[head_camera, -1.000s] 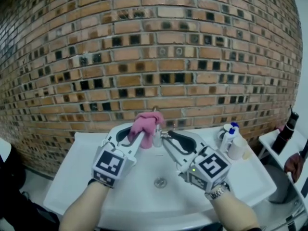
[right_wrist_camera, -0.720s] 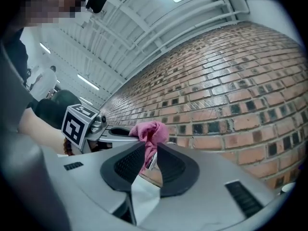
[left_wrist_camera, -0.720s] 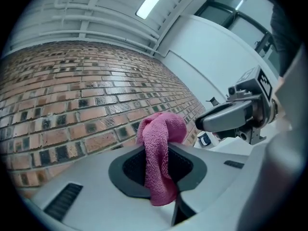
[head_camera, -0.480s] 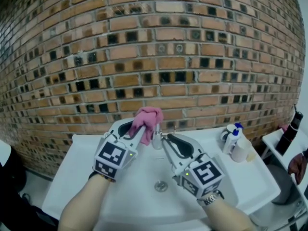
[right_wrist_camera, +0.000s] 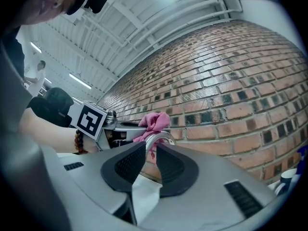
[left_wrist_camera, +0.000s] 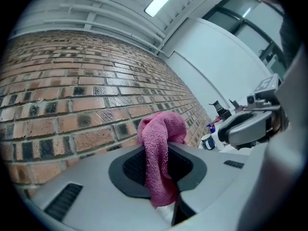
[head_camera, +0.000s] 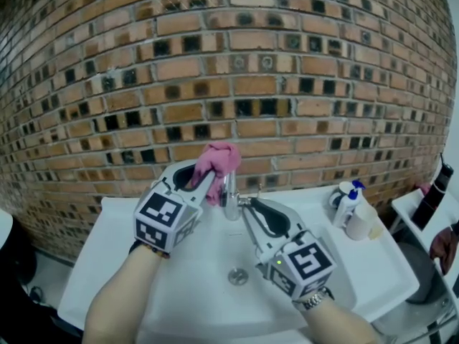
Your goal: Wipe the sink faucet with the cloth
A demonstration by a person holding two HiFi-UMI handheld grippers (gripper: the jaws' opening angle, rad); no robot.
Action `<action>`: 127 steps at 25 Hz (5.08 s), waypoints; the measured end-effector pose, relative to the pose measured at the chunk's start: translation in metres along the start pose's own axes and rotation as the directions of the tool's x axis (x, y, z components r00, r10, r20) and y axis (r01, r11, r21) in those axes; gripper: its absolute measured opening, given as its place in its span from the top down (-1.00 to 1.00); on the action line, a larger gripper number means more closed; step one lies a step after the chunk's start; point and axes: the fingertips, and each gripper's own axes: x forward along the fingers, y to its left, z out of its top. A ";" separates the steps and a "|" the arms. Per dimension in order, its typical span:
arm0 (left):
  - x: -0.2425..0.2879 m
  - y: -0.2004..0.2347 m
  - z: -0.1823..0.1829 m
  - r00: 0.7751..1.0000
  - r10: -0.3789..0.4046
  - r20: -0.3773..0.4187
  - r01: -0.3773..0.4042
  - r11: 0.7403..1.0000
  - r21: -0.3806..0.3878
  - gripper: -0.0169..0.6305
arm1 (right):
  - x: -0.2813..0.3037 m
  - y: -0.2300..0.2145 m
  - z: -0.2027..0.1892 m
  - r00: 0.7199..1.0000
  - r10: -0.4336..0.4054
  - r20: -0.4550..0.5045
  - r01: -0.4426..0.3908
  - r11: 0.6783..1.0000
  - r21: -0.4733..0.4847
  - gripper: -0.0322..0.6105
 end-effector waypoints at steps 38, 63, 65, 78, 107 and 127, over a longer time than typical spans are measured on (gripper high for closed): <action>0.076 0.027 -0.061 0.994 -0.051 -0.098 0.042 0.994 -0.098 0.73 | -0.001 -0.008 -0.013 0.999 0.010 -0.048 -0.008 0.999 0.032 0.65; 0.082 -0.006 -0.160 0.947 -0.117 -0.300 0.090 0.991 -0.101 0.73 | 0.000 -0.009 -0.026 0.995 0.007 -0.095 -0.003 0.999 0.041 0.65; 0.081 -0.006 -0.164 0.947 -0.112 -0.302 0.081 0.990 -0.113 0.73 | 0.001 -0.009 -0.028 0.995 0.007 -0.100 -0.003 0.999 0.041 0.65; 0.073 -0.011 -0.193 0.936 -0.081 -0.342 0.033 0.989 -0.143 0.73 | 0.003 -0.018 -0.046 0.985 -0.044 -0.169 0.051 0.998 0.038 0.66; 0.048 -0.052 -0.248 0.849 -0.107 -0.517 0.064 0.993 -0.101 0.73 | 0.005 -0.023 -0.061 0.977 -0.060 -0.204 0.070 0.997 0.041 0.66; 0.035 -0.084 -0.224 0.861 -0.146 -0.486 0.182 0.983 0.029 0.73 | 0.004 -0.026 -0.063 0.976 -0.073 -0.205 0.083 0.996 0.042 0.66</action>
